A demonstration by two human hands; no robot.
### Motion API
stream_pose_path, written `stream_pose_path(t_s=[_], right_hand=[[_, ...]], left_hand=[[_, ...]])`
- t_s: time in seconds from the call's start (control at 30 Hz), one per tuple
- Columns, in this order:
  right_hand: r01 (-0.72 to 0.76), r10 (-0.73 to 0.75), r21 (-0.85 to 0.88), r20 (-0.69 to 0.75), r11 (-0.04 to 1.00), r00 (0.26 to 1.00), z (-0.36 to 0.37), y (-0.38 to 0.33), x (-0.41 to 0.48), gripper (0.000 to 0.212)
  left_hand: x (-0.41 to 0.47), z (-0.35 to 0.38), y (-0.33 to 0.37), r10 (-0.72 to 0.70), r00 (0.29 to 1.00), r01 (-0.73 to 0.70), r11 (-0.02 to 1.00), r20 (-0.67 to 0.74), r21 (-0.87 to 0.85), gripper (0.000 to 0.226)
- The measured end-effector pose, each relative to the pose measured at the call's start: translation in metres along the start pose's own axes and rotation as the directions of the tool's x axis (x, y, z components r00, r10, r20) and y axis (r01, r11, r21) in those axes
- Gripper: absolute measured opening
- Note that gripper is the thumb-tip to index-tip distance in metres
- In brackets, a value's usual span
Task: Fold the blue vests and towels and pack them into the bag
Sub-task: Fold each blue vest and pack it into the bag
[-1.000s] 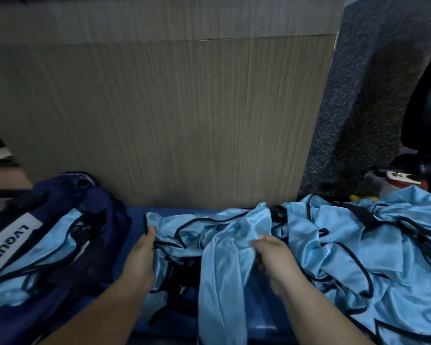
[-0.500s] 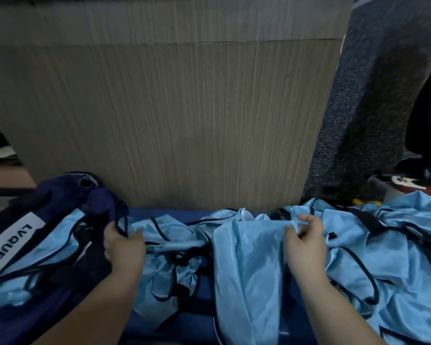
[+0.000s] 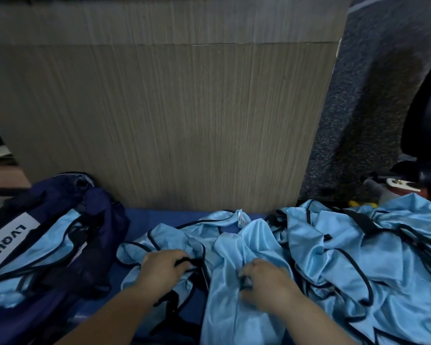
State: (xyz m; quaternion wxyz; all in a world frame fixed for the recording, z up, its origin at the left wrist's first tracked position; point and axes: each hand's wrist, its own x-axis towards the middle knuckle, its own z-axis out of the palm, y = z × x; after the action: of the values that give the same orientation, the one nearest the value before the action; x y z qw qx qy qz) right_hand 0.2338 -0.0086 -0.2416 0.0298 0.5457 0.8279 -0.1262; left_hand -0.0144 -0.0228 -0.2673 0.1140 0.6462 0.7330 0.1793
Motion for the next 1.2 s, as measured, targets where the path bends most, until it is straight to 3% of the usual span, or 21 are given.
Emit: stream_pose_path(t_s=[0.07, 0.17, 0.3, 0.4, 0.53, 0.63, 0.77, 0.83, 0.9, 1.0, 1.07, 1.1, 1.13, 1.2], right_hand=[[-0.026, 0.025, -0.049, -0.017, 0.998, 1.000, -0.003, 0.003, 0.000, 0.026], [-0.073, 0.085, 0.118, -0.107, 0.990, 0.991, -0.003, 0.009, 0.002, 0.015], [-0.072, 0.214, 0.408, -0.315, 0.910, 0.925, -0.012, 0.016, 0.002, 0.009], [-0.111, 0.259, 0.450, -0.281, 0.886, 0.924, -0.015, 0.022, -0.001, 0.009], [-0.113, 0.257, 0.601, -0.160, 0.792, 0.953, -0.016, 0.020, -0.002, 0.022], [-0.038, 0.216, 0.657, -0.192, 0.753, 0.957, -0.014, 0.013, -0.001, 0.012], [-0.028, 0.150, 0.805, -0.076, 0.593, 0.986, -0.006, 0.000, -0.002, 0.035], [-0.059, 0.134, 0.837, -0.018, 0.545, 0.991, -0.002, -0.005, 0.001, 0.033], [-0.052, 0.133, 0.809, -0.033, 0.585, 0.991, 0.001, -0.005, 0.004, 0.021], [-0.037, 0.149, 0.756, -0.081, 0.654, 0.986, 0.003, 0.004, 0.008, 0.018], [-0.031, 0.195, 0.797, -0.109, 0.604, 0.975, -0.001, 0.011, 0.007, 0.019], [-0.012, 0.227, 0.823, -0.142, 0.567, 0.963, -0.003, 0.015, 0.007, 0.019], [0.013, 0.265, 0.848, -0.180, 0.530, 0.947, -0.007, 0.019, 0.006, 0.019], [0.047, 0.343, 0.893, -0.221, 0.448, 0.913, -0.014, 0.025, 0.003, 0.014]], left_hand=[[0.003, -0.006, -0.002, -0.104, 0.994, 0.095, 0.963, -0.022, -0.251, 0.013], [0.006, -0.018, -0.003, -0.267, 0.960, 0.177, 0.820, -0.089, -0.545, 0.017], [0.005, -0.029, 0.001, -0.379, 0.917, 0.197, 0.704, -0.126, -0.682, 0.017], [0.004, -0.034, 0.012, -0.344, 0.939, 0.238, 0.599, 0.023, -0.764, 0.021], [-0.004, -0.035, 0.022, -0.115, 0.962, 0.264, 0.632, 0.249, -0.728, 0.032], [-0.017, -0.032, 0.032, 0.183, 0.886, 0.182, 0.707, 0.425, -0.683, 0.050], [-0.031, -0.030, 0.058, 0.371, 0.820, -0.022, 0.780, 0.435, -0.625, 0.058], [-0.035, -0.029, 0.067, 0.428, 0.772, -0.048, 0.776, 0.470, -0.628, 0.052], [-0.037, -0.028, 0.070, 0.440, 0.764, -0.005, 0.734, 0.471, -0.679, 0.036], [-0.032, -0.024, 0.066, 0.290, 0.908, 0.013, 0.703, 0.303, -0.711, 0.015], [-0.020, -0.016, 0.054, 0.130, 0.988, -0.058, 0.797, 0.078, -0.602, 0.018], [-0.015, -0.014, 0.048, 0.096, 0.995, -0.088, 0.850, -0.012, -0.519, 0.021], [-0.011, -0.012, 0.042, 0.111, 0.993, -0.119, 0.893, -0.045, -0.435, 0.025], [-0.008, -0.009, 0.034, 0.156, 0.987, -0.135, 0.946, 0.049, -0.296, 0.033]])
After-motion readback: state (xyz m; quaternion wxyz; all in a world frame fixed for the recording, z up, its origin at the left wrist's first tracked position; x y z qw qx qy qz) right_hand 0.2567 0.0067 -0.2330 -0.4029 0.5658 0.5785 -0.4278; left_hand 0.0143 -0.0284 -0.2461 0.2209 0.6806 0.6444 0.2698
